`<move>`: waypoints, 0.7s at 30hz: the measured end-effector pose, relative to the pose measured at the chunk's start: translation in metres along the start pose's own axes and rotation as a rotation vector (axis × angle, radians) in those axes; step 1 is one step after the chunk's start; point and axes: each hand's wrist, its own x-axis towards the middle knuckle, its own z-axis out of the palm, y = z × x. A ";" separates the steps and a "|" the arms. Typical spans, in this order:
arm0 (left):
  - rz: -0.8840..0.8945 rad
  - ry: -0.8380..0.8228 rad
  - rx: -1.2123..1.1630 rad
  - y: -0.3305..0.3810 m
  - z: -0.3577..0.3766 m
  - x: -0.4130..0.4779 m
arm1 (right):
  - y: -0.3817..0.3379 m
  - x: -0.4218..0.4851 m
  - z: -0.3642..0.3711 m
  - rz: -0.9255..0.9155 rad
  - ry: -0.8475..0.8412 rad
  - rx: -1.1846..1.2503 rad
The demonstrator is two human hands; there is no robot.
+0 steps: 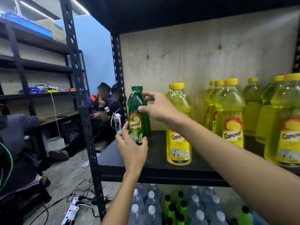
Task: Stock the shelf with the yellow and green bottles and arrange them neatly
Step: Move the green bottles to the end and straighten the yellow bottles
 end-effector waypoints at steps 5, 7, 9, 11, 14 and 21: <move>0.243 -0.085 -0.186 0.074 -0.010 -0.097 | -0.004 -0.101 -0.121 -0.049 0.046 -0.030; 0.327 -0.243 -0.254 0.107 0.006 -0.127 | 0.009 -0.125 -0.173 -0.042 0.187 -0.062; 0.403 -0.401 -0.300 0.147 0.030 -0.154 | 0.029 -0.138 -0.222 -0.009 0.339 -0.070; 0.435 -0.545 -0.333 0.185 0.059 -0.177 | 0.052 -0.144 -0.268 0.059 0.452 -0.045; 0.419 -0.755 -0.372 0.235 0.109 -0.208 | 0.087 -0.140 -0.328 0.134 0.640 -0.060; 0.137 -0.927 -0.378 0.302 0.243 -0.253 | 0.145 -0.106 -0.408 0.263 0.623 -0.258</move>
